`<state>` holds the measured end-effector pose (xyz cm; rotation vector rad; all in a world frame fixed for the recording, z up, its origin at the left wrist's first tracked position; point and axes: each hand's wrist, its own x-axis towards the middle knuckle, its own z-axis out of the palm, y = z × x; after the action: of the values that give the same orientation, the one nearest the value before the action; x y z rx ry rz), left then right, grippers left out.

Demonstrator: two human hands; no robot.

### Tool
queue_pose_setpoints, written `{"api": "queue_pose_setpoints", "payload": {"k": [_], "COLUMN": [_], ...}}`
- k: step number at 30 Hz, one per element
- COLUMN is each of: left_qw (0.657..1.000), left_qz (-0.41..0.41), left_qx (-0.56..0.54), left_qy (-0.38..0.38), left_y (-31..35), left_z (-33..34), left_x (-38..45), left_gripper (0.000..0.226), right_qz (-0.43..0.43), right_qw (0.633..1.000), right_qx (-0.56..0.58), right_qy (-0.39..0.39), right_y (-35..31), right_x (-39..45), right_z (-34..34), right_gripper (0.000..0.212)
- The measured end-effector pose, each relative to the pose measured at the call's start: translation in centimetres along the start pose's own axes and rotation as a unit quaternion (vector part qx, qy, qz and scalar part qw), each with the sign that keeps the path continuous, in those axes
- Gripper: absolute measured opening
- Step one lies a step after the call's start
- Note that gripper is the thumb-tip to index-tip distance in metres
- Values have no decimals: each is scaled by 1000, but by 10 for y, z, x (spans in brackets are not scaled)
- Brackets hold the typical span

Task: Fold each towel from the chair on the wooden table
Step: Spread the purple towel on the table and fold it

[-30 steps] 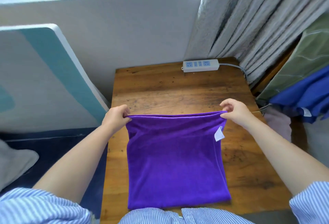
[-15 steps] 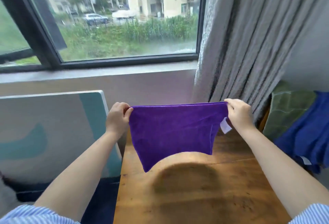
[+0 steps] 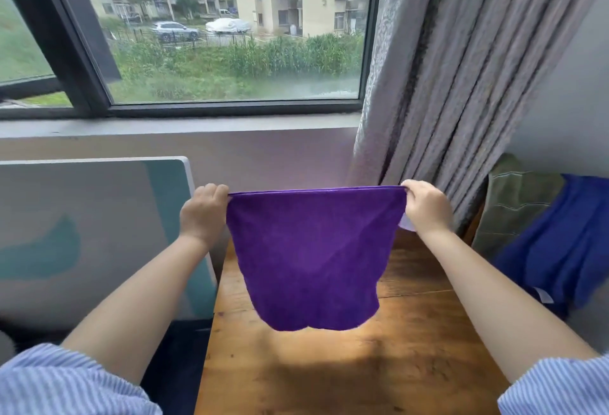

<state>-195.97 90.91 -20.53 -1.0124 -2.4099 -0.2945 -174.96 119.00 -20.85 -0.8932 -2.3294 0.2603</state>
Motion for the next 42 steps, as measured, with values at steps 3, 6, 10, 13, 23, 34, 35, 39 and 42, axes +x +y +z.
{"api": "queue_pose_setpoints", "payload": {"k": [3,6,10,13,23,34,35,39,42], "left_qw": [999,998,990,936,781,578,587,723,833], "left_qz": [12,-10,-93,-200,-289,-428,-445,-431,-358], "left_qx": [-47,-19,-74,-283,-518,-582,-561,-422,-268], "left_qy": [-1,-52,-78,-56,-192,-379,-379,-336,-326], "left_y": [-6,-15,-11,-7,-4,-9,-8,-5,-3], "left_z": [3,12,26,30,31,34,38,76,103], "left_x": [-5,-7,-3,0,-24,-54,-57,-67,-73], "left_gripper": [11,15,24,16,30,30,29,29,14], "right_qz": [-10,-31,-35,27,177,263,266,228,192], "right_qw": [1000,997,997,987,912,875,881,919,926], "right_qx": [12,-13,15,146,332,329,311,178,110], "right_qy": [13,-77,-61,-58,-163,-240,-236,-268,-306], "right_y": [0,6,9,11,16,20,22,33,39], "right_x": [2,3,7,8,-18,-42,-45,-54,-62], "right_z": [1,8,16,21,15,39,44,82,109], "right_gripper": [22,23,21,19,35,38,38,21,25]}}
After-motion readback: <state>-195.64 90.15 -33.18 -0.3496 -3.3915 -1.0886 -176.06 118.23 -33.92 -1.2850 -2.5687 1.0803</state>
